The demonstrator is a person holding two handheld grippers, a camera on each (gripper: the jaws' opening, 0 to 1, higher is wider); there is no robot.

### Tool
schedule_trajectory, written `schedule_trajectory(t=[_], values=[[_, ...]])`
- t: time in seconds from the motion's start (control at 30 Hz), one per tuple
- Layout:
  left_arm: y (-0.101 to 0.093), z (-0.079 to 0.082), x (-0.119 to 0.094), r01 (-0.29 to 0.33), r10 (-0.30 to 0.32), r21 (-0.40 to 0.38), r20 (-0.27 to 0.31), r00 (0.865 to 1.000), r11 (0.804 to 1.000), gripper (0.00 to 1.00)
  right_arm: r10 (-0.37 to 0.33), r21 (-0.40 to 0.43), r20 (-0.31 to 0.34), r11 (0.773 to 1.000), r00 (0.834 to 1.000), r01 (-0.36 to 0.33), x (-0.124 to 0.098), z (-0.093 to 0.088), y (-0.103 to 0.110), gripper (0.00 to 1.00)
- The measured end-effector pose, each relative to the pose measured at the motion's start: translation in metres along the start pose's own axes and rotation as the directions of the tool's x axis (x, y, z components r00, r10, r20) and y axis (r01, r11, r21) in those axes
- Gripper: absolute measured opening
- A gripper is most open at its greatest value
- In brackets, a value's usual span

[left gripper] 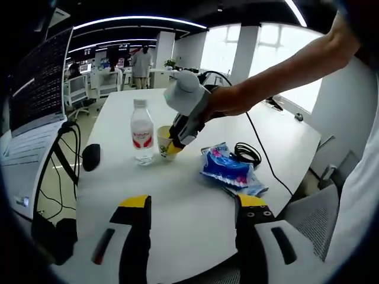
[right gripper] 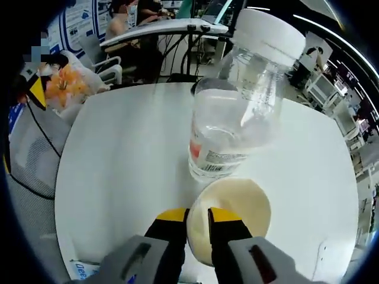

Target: Arrange the tabletop items into an orderly group along one side of the table until the central work area is clear of visible clutter.

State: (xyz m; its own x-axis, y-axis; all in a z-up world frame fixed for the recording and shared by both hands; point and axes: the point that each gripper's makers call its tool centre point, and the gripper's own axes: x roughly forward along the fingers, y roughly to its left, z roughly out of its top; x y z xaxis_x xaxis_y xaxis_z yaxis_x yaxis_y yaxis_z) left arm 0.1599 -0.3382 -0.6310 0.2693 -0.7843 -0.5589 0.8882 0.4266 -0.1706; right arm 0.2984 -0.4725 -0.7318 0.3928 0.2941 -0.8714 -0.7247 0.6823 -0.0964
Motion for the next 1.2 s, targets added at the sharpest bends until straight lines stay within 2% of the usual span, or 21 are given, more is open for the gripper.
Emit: schedule_trajectory(t=[0.37,0.63,0.87,0.93,1.07,1.13,1.2], values=[[-0.004,0.005,0.003,0.006,-0.007,0.012,0.004,1.0,1.0,0.57,-0.012,-0.005,0.02,1.0,1.0,0.012,-0.012,0.003,-0.002,0.21],[-0.012,0.009,0.005,0.014,-0.014,0.024,0.009,1.0,1.0,0.57,-0.005,-0.022,0.06,1.0,0.998,0.007,-0.023,0.01,-0.001,0.26],[-0.017,0.008,0.004,0.02,-0.021,0.032,0.007,1.0,0.999,0.57,-0.028,-0.024,0.114,0.999,0.993,0.03,-0.038,0.014,-0.001,0.26],[-0.017,0.008,0.004,0.022,-0.022,0.034,0.008,1.0,0.999,0.57,-0.032,-0.017,0.127,0.999,0.991,0.035,-0.034,0.014,-0.005,0.26],[-0.018,0.011,0.004,0.027,-0.027,0.043,0.008,1.0,0.999,0.58,-0.042,0.023,0.158,0.999,0.987,0.039,-0.051,0.015,-0.006,0.26],[-0.019,0.012,0.004,0.031,-0.032,0.051,0.008,0.999,0.998,0.58,-0.045,0.041,0.169,0.998,0.985,0.039,-0.052,0.012,-0.013,0.26],[-0.02,0.013,0.005,0.034,-0.035,0.056,0.008,0.999,0.998,0.58,-0.053,0.053,0.182,0.998,0.982,0.044,-0.061,0.014,-0.009,0.26]])
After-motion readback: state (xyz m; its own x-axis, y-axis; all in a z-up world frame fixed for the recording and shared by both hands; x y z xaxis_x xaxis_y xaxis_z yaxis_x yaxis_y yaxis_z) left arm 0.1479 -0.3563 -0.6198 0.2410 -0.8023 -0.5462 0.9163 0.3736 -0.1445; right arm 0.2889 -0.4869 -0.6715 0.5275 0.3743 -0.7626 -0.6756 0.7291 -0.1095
